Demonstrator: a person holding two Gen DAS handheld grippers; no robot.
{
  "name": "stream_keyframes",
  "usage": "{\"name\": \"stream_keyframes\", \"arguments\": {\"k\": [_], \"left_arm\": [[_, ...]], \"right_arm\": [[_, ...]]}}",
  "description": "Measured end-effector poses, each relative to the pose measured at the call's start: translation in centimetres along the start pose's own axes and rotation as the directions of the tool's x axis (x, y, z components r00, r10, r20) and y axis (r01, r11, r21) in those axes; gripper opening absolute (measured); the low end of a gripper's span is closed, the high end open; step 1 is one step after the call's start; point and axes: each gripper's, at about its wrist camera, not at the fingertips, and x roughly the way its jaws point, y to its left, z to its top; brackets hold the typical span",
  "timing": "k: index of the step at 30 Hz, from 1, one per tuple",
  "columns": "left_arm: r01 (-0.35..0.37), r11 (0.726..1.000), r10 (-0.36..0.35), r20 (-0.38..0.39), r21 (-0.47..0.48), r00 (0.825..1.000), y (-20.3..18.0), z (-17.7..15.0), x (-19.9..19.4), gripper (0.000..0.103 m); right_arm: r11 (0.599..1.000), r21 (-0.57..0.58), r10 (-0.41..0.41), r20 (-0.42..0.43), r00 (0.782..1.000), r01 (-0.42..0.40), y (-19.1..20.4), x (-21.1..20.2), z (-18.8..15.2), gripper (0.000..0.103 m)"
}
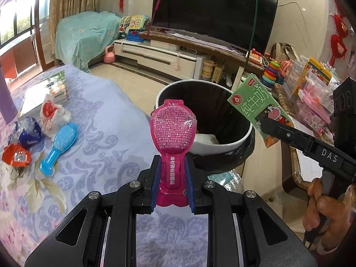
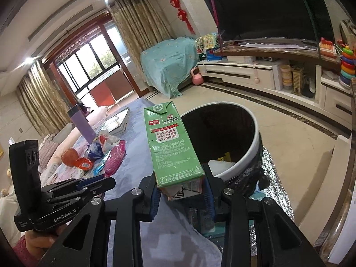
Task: Collect trash
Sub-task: 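Carry the green carton and pink brush over the black bin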
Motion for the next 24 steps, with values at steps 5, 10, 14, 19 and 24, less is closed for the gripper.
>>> {"name": "stream_keyframes", "arguments": {"k": [5,10,14,19,24], "left_arm": [[0.003,1.0,-0.003,-0.006,0.02,1.0,-0.9,0.7,1.0,0.019],[0.005,1.0,-0.005,-0.01,0.03,1.0,-1.2,1.3,1.6,0.019],[0.009,0.999,-0.009,-0.012,0.032,1.0,-1.3,1.8,2.1,0.019],[0.014,0.999,-0.013,-0.014,0.031,1.0,-1.4,2.6,2.7,0.019],[0.013,0.999,-0.013,-0.01,0.043,1.0,-1.8,3.4,3.2,0.019]], "right_arm": [[1.0,0.002,-0.016,0.002,1.0,0.016,-0.8,0.1,0.6,0.034],[1.0,0.001,-0.025,-0.004,1.0,0.025,-1.4,0.5,1.1,0.034],[0.999,-0.004,-0.039,-0.023,0.999,0.039,-1.5,1.1,1.4,0.034],[0.998,-0.005,-0.056,-0.05,0.997,0.056,-1.5,2.0,2.1,0.034],[0.997,-0.033,-0.078,-0.068,0.995,0.076,-1.3,2.6,2.8,0.034]]}}
